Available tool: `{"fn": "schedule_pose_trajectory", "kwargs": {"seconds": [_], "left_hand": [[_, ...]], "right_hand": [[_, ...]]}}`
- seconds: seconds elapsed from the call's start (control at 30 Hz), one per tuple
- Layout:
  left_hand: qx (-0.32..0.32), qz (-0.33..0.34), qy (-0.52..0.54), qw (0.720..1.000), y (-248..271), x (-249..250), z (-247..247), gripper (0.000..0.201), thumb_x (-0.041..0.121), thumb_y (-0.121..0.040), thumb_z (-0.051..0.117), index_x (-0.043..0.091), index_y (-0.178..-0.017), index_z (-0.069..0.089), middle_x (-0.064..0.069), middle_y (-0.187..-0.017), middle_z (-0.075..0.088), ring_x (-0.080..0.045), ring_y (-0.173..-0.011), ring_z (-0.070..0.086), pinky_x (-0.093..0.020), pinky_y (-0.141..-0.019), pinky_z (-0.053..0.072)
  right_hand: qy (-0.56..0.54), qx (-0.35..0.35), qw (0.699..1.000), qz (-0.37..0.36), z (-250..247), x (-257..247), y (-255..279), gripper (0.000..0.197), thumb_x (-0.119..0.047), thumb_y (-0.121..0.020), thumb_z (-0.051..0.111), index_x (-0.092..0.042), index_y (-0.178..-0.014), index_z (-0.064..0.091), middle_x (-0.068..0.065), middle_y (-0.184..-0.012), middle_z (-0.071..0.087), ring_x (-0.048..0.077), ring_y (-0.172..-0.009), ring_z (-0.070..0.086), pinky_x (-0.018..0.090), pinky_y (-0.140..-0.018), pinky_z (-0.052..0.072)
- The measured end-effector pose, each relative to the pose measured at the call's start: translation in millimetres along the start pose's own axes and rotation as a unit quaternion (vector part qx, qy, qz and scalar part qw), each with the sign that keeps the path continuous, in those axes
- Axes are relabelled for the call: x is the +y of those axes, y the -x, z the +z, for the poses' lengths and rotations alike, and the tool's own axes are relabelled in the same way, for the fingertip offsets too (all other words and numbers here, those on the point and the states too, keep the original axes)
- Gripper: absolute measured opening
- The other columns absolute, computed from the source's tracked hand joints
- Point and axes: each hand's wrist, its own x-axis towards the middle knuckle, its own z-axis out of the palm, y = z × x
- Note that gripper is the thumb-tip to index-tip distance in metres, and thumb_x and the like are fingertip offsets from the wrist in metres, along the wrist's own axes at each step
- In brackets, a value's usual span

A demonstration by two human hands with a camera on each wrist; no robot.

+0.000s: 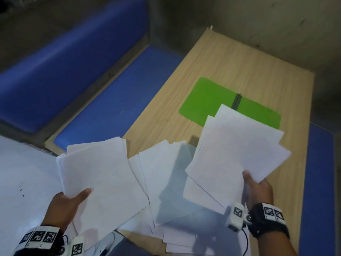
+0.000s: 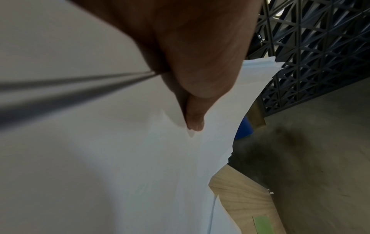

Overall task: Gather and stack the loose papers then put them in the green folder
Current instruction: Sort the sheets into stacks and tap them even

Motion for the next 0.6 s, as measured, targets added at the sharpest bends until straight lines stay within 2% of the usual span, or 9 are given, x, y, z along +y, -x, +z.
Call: {"fn": "schedule_pose_trajectory", "kwargs": {"seconds": [0.1,0.2,0.27,0.33,0.37,0.43,0.5,0.57,0.6], "left_hand": [[0.003,-0.009,-0.011,1.0,-1,-6,2,0.034,0.032,-0.077,0.083,0.003,-0.081,0.067,-0.016,-0.076,0.07,-0.034,-0.075,0.066,-0.043,-0.073,0.051],[0.004,-0.029,-0.022,0.999,-4,-12,7,0.046,0.039,-0.075,0.084,-0.002,-0.088,0.068,-0.021,-0.082,0.071,-0.036,-0.077,0.066,-0.046,-0.076,0.054],[0.001,-0.032,-0.031,0.999,-4,-12,10,0.05,0.04,-0.074,0.084,-0.004,-0.09,0.068,-0.022,-0.083,0.071,-0.037,-0.077,0.066,-0.047,-0.076,0.054],[-0.001,-0.027,-0.035,0.999,-3,-10,13,0.047,0.038,-0.076,0.083,-0.005,-0.088,0.068,-0.022,-0.082,0.07,-0.037,-0.076,0.065,-0.046,-0.073,0.054],[-0.001,-0.024,-0.039,0.999,-2,-9,14,0.046,0.037,-0.077,0.083,-0.006,-0.087,0.068,-0.022,-0.081,0.07,-0.037,-0.075,0.065,-0.044,-0.07,0.052],[-0.003,-0.023,-0.053,0.998,0,-7,16,0.048,0.037,-0.077,0.082,-0.007,-0.087,0.068,-0.023,-0.081,0.069,-0.036,-0.074,0.064,-0.041,-0.066,0.049],[-0.004,-0.027,-0.065,0.998,0,-7,19,0.051,0.039,-0.076,0.082,-0.009,-0.09,0.068,-0.024,-0.083,0.07,-0.037,-0.076,0.064,-0.041,-0.067,0.048],[-0.006,-0.029,-0.07,0.997,0,-6,22,0.054,0.04,-0.075,0.083,-0.009,-0.092,0.069,-0.024,-0.086,0.07,-0.038,-0.078,0.064,-0.043,-0.071,0.05],[-0.008,-0.03,-0.073,0.997,1,-5,23,0.054,0.041,-0.075,0.083,-0.009,-0.093,0.069,-0.025,-0.086,0.07,-0.038,-0.078,0.064,-0.044,-0.073,0.051]], "right_hand": [[0.053,-0.075,0.996,-0.002,19,-3,8,0.028,-0.011,-0.088,0.066,0.003,-0.112,0.065,0.013,-0.102,0.068,0.024,-0.095,0.065,0.026,-0.08,0.045],[0.174,-0.163,0.971,0.004,60,8,21,0.007,-0.009,-0.085,0.067,-0.009,-0.093,0.066,0.01,-0.085,0.068,0.022,-0.077,0.063,0.022,-0.063,0.053],[0.31,-0.194,0.931,-0.012,88,31,20,0.013,-0.021,-0.081,0.07,-0.01,-0.088,0.068,0.013,-0.09,0.07,0.028,-0.083,0.066,0.033,-0.073,0.056],[0.438,-0.185,0.879,-0.041,109,48,21,0.037,-0.035,-0.078,0.069,-0.009,-0.103,0.066,0.015,-0.111,0.063,0.034,-0.102,0.062,0.036,-0.083,0.052],[0.463,-0.175,0.868,-0.042,118,52,24,0.049,-0.039,-0.077,0.071,-0.01,-0.114,0.059,0.014,-0.12,0.055,0.035,-0.109,0.058,0.036,-0.086,0.049],[0.431,-0.169,0.887,-0.006,130,54,31,0.072,-0.038,-0.071,0.078,-0.013,-0.128,0.042,0.012,-0.127,0.046,0.035,-0.114,0.055,0.038,-0.087,0.05],[0.386,-0.175,0.905,0.032,139,53,34,0.082,-0.03,-0.068,0.084,-0.015,-0.129,0.032,0.012,-0.123,0.052,0.033,-0.107,0.06,0.039,-0.084,0.054],[0.372,-0.191,0.908,0.038,142,56,32,0.079,-0.024,-0.067,0.084,-0.016,-0.127,0.034,0.01,-0.118,0.059,0.027,-0.097,0.062,0.038,-0.084,0.055],[0.379,-0.204,0.902,0.037,142,59,30,0.077,-0.024,-0.067,0.083,-0.014,-0.129,0.038,0.01,-0.121,0.06,0.026,-0.099,0.062,0.036,-0.086,0.054]]}}
